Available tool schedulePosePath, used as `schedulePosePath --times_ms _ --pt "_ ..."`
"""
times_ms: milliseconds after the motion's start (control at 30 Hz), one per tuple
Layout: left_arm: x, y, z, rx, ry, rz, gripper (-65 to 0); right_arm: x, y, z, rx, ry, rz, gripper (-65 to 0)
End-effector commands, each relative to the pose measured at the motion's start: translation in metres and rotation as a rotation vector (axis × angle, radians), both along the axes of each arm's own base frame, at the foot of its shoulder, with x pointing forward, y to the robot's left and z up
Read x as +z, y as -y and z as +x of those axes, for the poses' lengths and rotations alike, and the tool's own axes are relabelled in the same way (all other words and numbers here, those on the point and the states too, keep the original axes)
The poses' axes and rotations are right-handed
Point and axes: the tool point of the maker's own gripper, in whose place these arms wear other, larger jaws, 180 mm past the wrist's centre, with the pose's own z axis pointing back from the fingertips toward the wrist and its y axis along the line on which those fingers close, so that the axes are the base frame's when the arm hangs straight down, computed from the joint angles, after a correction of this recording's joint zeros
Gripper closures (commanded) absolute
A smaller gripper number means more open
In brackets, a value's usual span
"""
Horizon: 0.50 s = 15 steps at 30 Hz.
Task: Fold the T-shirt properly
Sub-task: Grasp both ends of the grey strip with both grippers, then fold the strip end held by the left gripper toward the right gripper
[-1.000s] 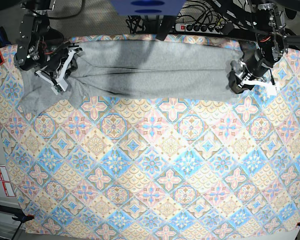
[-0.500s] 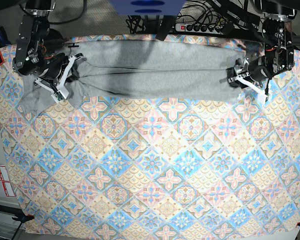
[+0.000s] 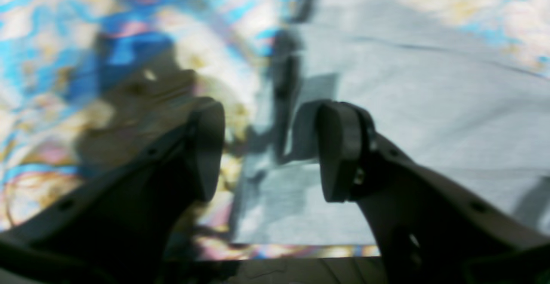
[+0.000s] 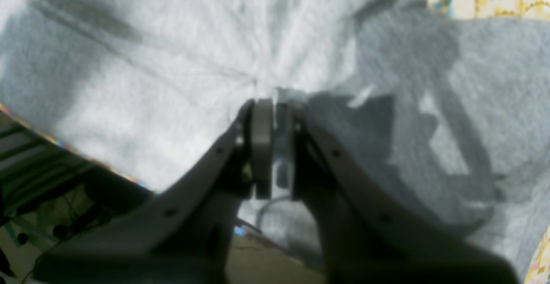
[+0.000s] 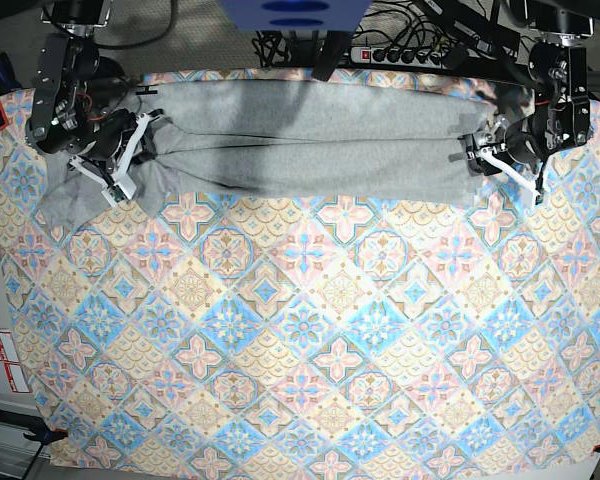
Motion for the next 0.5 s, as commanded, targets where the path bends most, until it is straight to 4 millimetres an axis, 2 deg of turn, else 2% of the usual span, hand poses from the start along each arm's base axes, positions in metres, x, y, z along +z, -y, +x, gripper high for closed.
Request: schedulePosePath --times_ms 0,167,267,467 --pt "0.004 -0.004 0.006 0.003 0.02 0.008 -34.5 0.008 0.003 0.007 0.003 0.033 -0.001 -5.7" --pt "-0.017 0.003 0.0 0.01 -0.033 0.002 -34.5 0.008 0.002 0.007 0.005 0.033 -0.001 -5.7" --pt "-0.03 0.019 -0.006 -0.032 -0.07 -0.015 -34.5 0.008 0.003 0.007 0.003 0.034 0.0 -5.7" --pt "-0.039 0.049 -0.011 -0.107 -0.084 -0.048 -34.5 0.008 0.003 0.007 0.003 0.034 0.0 -5.6"
